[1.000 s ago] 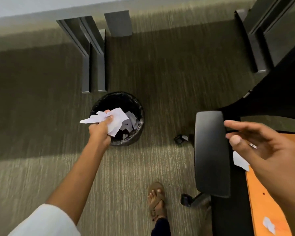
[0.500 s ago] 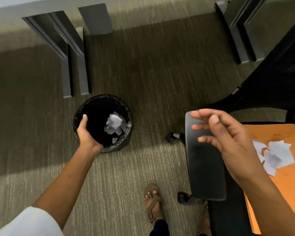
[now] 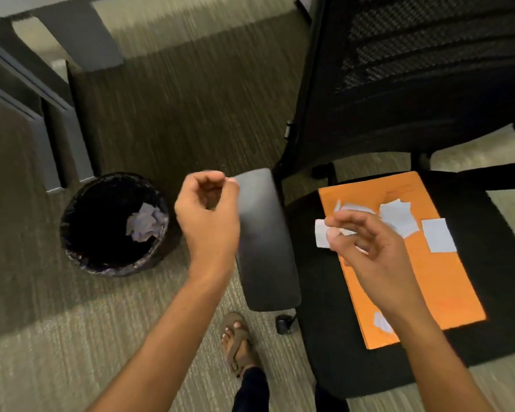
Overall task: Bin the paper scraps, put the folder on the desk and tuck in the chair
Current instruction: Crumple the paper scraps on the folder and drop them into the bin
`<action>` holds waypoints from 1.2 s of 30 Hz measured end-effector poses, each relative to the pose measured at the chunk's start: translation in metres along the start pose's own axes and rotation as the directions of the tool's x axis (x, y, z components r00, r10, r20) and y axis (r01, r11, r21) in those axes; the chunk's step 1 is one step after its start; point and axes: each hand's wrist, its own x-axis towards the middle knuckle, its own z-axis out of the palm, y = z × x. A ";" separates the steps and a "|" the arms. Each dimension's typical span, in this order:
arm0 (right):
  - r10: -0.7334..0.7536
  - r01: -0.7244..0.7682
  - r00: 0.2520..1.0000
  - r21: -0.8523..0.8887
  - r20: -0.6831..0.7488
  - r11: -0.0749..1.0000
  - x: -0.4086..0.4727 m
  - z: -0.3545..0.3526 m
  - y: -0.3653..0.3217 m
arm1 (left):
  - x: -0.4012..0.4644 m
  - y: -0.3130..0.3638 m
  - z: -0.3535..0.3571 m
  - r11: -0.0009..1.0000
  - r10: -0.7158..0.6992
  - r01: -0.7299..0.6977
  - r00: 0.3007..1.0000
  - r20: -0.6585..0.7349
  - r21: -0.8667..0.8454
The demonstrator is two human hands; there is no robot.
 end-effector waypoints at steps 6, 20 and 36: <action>0.104 -0.151 0.985 -0.401 -0.138 0.903 -0.017 -0.081 0.070 | -0.118 -0.013 0.075 0.985 -0.023 -0.046 0.922 0.385 0.169; 0.259 -0.112 0.962 -0.743 0.084 0.659 -0.024 -0.118 0.184 | -0.106 -0.145 0.143 0.454 -0.185 -0.239 0.917 0.353 0.858; 0.094 0.059 0.978 -0.681 0.186 0.730 -0.026 -0.149 0.210 | -0.095 -0.141 0.152 0.561 -0.040 -0.218 0.956 0.289 0.798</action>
